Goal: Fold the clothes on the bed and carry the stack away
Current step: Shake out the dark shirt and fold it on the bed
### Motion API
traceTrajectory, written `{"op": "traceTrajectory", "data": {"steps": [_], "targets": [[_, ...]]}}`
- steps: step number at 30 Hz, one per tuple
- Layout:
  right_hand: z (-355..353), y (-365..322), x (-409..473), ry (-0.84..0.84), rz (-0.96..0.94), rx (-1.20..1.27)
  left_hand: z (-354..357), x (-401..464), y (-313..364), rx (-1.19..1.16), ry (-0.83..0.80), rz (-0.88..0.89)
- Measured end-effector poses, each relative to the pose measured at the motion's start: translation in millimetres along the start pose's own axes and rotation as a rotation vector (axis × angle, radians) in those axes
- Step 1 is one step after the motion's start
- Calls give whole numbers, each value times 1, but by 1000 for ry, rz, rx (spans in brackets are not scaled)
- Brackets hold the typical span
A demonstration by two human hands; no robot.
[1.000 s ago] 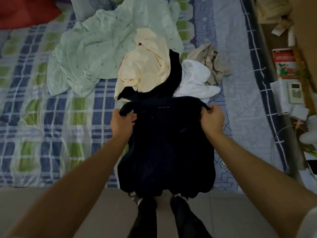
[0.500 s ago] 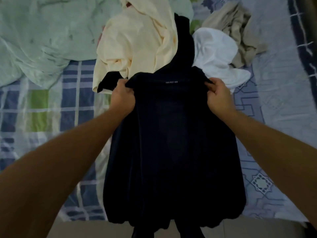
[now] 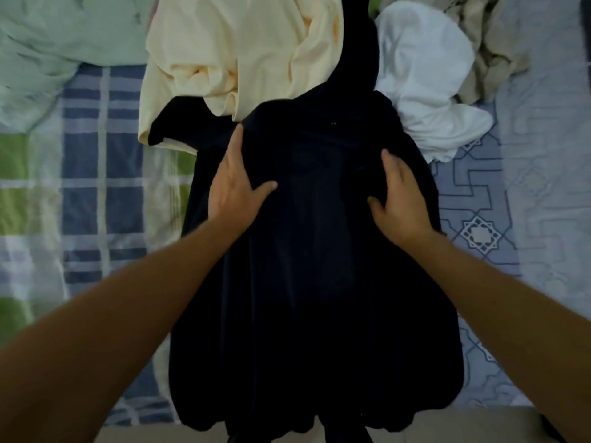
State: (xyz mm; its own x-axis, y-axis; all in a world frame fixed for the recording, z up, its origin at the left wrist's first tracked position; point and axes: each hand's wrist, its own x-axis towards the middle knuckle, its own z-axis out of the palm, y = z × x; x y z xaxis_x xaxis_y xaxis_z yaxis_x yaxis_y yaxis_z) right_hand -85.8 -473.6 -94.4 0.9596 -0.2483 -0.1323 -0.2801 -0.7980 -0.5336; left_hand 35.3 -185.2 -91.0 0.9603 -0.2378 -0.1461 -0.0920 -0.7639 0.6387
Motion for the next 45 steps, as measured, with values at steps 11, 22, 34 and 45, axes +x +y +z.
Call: {"op": "traceTrajectory", "data": {"steps": [11,22,34,45], "targets": [[54,-103,-32,-263,333,387,20,-100,-11,-153,52,-396],[48,-86,-5,170,607,780,-17,-106,-50,74,144,-449],[60,-72,-24,-38,688,527,-62,-69,-107,119,77,-467],[56,-102,14,35,442,395,-71,-78,-130,-515,-248,-614]]}}
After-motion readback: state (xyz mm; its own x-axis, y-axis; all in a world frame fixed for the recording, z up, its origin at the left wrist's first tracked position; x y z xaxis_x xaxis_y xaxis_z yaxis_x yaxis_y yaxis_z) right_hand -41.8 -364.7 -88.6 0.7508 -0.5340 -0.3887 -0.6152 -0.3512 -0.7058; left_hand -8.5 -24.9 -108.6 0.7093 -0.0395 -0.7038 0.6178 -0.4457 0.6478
